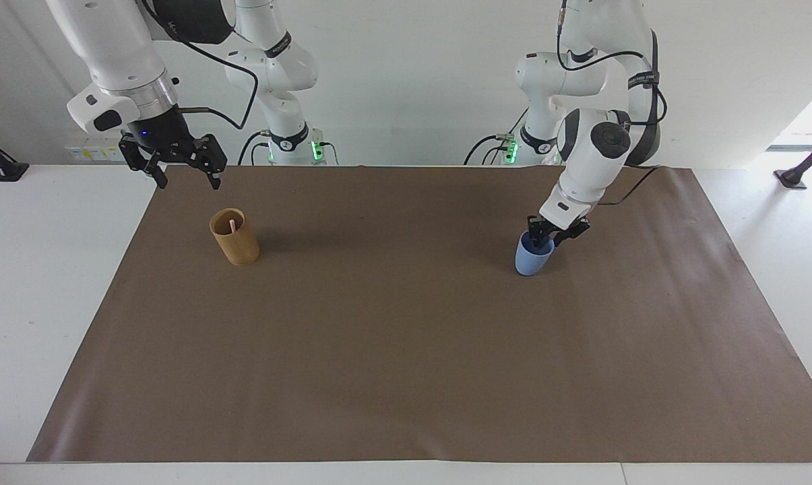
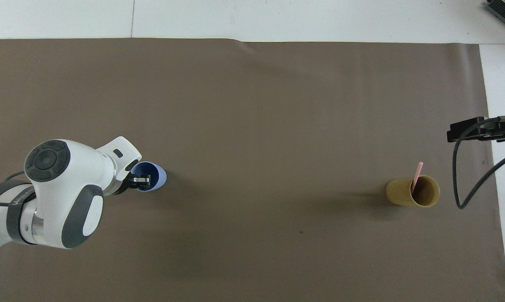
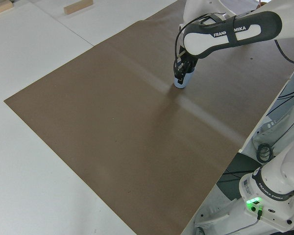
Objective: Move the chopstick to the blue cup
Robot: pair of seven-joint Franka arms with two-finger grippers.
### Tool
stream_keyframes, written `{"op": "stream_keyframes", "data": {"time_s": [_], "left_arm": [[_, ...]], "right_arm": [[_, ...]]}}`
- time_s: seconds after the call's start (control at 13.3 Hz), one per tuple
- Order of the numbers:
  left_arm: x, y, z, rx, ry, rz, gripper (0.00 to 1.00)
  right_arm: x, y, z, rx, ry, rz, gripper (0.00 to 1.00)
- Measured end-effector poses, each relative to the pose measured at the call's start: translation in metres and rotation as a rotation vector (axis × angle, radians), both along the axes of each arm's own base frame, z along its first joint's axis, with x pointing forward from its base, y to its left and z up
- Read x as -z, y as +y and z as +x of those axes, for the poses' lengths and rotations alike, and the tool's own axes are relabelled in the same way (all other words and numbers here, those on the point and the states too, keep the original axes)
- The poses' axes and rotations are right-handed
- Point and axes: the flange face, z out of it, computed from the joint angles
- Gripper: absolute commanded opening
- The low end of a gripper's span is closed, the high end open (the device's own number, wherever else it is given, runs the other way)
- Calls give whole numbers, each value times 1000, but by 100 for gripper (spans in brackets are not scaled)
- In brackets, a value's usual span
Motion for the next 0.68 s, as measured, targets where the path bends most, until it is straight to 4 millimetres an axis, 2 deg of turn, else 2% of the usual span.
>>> {"op": "stream_keyframes", "data": {"time_s": [0.23, 0.38, 0.53, 0.6, 0.68], "left_arm": [[-16, -2, 12, -1, -38, -11, 0], [-38, -6, 23, 1, -57, -17, 0], [-69, -15, 32, 12, -47, -18, 0], [-82, -30, 32, 16, -47, -20, 0], [-90, -57, 29, 10, -52, -23, 0]], "right_arm": [[0, 1, 0, -2, 0, 0, 100], [0, 2, 0, -3, 0, 0, 100], [0, 2, 0, -3, -2, 0, 100], [0, 2, 0, -3, -4, 0, 100], [0, 1, 0, -2, -4, 0, 100]]}}
